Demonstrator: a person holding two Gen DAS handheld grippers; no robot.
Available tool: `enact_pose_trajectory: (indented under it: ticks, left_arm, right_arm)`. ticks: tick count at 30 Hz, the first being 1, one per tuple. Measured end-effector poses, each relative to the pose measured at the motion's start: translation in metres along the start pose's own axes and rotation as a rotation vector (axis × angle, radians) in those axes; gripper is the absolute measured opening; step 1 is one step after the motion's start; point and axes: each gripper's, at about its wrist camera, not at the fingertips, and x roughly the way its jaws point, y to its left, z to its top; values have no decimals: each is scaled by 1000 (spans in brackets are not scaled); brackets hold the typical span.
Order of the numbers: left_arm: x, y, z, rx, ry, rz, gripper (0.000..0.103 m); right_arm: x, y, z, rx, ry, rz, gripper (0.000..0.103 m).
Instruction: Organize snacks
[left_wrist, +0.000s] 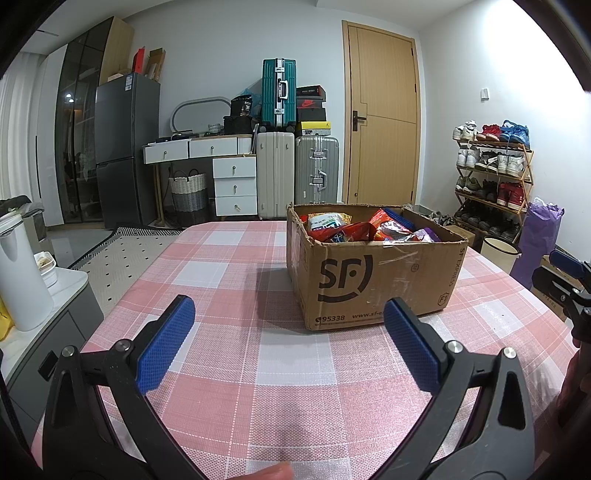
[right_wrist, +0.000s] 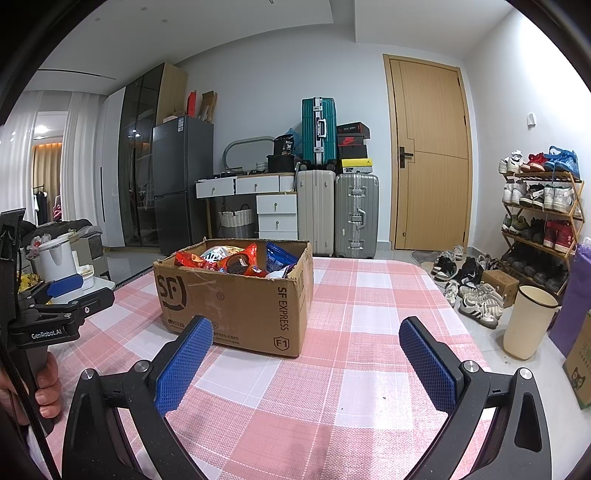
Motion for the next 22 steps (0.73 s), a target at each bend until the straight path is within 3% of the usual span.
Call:
enact_pose_trajectory:
  ticks: [22]
  left_arm:
    - [-12, 3, -1, -5, -29, 9, 102]
  right_arm:
    - [0, 1, 0, -3, 1, 0, 103]
